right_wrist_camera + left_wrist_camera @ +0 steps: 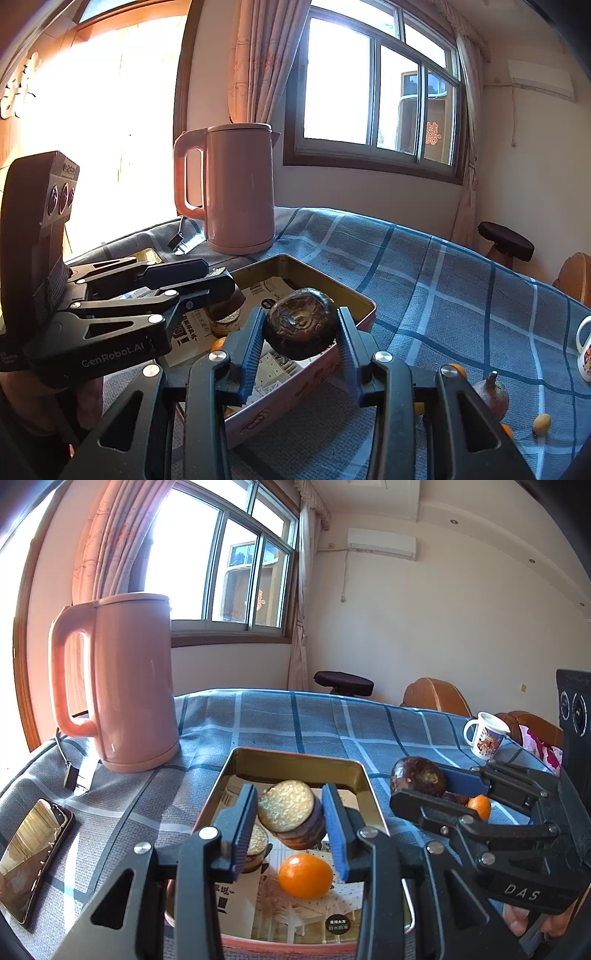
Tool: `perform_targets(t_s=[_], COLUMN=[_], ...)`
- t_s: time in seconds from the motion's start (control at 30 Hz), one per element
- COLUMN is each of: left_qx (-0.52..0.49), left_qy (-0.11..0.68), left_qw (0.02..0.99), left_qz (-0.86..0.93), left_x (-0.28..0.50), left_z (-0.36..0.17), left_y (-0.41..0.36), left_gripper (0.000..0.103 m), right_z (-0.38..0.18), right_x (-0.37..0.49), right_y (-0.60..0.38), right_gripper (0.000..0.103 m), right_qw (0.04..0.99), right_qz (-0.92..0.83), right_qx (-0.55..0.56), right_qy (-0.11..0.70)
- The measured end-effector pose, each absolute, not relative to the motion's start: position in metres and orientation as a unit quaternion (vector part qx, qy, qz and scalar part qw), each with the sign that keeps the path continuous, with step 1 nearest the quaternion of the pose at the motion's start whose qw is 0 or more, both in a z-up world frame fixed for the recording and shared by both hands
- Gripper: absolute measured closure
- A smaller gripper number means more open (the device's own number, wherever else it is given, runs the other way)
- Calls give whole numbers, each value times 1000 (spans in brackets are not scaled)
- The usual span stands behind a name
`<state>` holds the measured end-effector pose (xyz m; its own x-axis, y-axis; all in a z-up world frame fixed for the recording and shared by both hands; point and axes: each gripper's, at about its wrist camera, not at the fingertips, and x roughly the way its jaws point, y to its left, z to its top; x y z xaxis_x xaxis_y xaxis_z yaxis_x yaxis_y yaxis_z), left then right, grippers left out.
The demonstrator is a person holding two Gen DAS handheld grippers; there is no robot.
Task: Organize fruits
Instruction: 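Carry the mangosteen half with the left tool while the right tool carries the mangosteen over the tin, then open the left tool over the tin while the right tool releases the whole mangosteen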
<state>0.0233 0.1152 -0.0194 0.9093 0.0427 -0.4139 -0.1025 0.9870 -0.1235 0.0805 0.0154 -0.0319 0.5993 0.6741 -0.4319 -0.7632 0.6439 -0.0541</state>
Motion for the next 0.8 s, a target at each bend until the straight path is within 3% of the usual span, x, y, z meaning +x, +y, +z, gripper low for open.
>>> perform_targets(t_s=[0.8], left_qx=[-72], left_qy=[269], left_qw=[960], left_qz=[35], left_x=[34], left_z=[-27], left_y=[129], left_gripper=[65], right_z=[-58], right_x=[89], right_y=[47], right_gripper=[62], right_qw=[864], right_qz=[416], right_qx=[-145], right_qy=[245])
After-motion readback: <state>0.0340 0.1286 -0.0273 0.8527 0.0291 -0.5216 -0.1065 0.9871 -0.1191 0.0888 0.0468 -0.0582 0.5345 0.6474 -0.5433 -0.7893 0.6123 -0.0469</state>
